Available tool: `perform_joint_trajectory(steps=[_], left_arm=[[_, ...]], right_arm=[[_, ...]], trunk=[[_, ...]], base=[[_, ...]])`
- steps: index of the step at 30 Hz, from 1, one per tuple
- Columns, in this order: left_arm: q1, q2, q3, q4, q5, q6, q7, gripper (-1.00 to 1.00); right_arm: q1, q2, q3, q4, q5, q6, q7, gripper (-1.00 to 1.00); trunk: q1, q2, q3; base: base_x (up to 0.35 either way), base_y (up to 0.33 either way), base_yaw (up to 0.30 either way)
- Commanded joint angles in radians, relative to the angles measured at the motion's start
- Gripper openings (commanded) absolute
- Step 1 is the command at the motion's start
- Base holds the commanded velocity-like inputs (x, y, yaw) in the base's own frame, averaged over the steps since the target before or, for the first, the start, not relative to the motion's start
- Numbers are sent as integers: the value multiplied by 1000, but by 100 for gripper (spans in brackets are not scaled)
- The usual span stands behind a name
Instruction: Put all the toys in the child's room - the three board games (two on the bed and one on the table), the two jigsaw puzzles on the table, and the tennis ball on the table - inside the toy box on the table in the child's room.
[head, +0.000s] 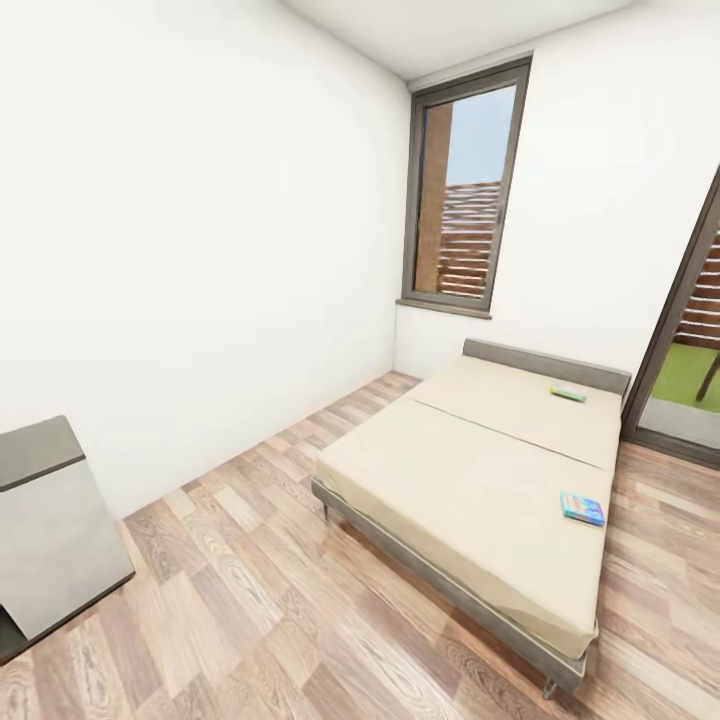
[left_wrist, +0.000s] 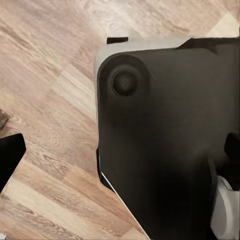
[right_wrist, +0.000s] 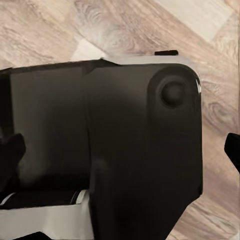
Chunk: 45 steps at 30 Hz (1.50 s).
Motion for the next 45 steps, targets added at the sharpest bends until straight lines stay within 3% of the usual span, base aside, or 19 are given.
perform_joint_trajectory(steps=[1,12,18,21,29,33,39,45], left_arm=[[-16,4,0,-2,1,20,1,100],[-217,57,13,-38,7,207,-29,100],[-307,73,71,-107,7,343,-110,100],[-339,75,110,-195,6,439,-170,100],[-358,80,136,-495,5,671,-226,100],[-360,92,154,-621,4,752,-235,100],[-360,113,228,-703,6,804,-245,100],[-361,118,265,-721,3,816,-272,100]], right_arm=[[-9,0,-2,-11,-8,9,0,100],[-158,1,-13,-124,-7,189,-1,100],[-248,6,-43,-227,-7,343,-1,100],[-297,13,-53,-305,-7,433,-1,100],[-369,17,-60,-441,-9,557,2,100],[-393,18,-61,-487,-25,599,2,100],[-419,11,-62,-608,-69,690,5,100],[-417,9,-62,-718,-115,737,7,100]], trunk=[[-4,6,2],[-46,83,36],[-69,125,55],[-80,146,64],[-111,202,89],[-126,230,102],[-149,272,121],[-172,314,140]], base=[[0,0,0],[0,0,0],[0,0,0],[0,0,0],[0,0,0],[0,0,0],[0,0,0],[0,0,0]])
